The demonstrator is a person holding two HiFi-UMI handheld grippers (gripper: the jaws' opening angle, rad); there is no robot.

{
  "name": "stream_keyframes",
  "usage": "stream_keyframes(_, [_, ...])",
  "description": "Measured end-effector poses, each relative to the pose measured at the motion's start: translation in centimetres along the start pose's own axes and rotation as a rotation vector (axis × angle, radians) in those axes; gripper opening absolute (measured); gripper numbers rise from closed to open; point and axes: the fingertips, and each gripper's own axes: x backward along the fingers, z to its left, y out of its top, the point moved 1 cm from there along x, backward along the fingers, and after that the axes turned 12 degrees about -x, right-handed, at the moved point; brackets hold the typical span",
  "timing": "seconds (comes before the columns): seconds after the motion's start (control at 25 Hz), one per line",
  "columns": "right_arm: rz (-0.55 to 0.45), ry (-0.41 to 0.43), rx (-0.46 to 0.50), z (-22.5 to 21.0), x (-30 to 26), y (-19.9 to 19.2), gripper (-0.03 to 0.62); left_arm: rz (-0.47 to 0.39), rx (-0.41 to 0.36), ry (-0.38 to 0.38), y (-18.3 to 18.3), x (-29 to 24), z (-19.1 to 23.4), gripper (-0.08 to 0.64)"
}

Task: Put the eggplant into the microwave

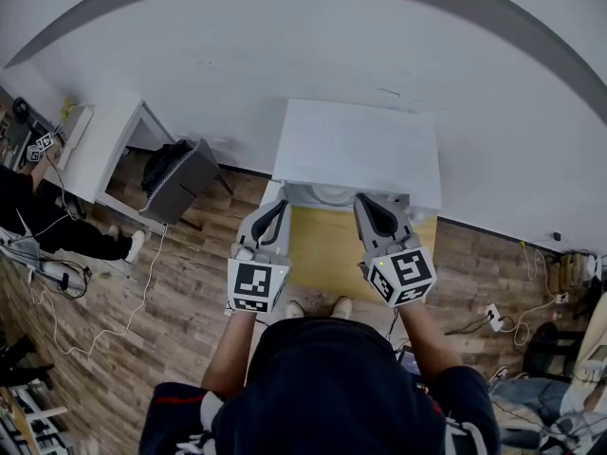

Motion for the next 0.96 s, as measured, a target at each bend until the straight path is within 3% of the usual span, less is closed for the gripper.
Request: stream_keyframes(0.96, [-0.005,-0.017,0.008,0.4,1.3,-0.5,0.012,0.001,0.013,0.021,-0.3,2.0,-0.4,0.014])
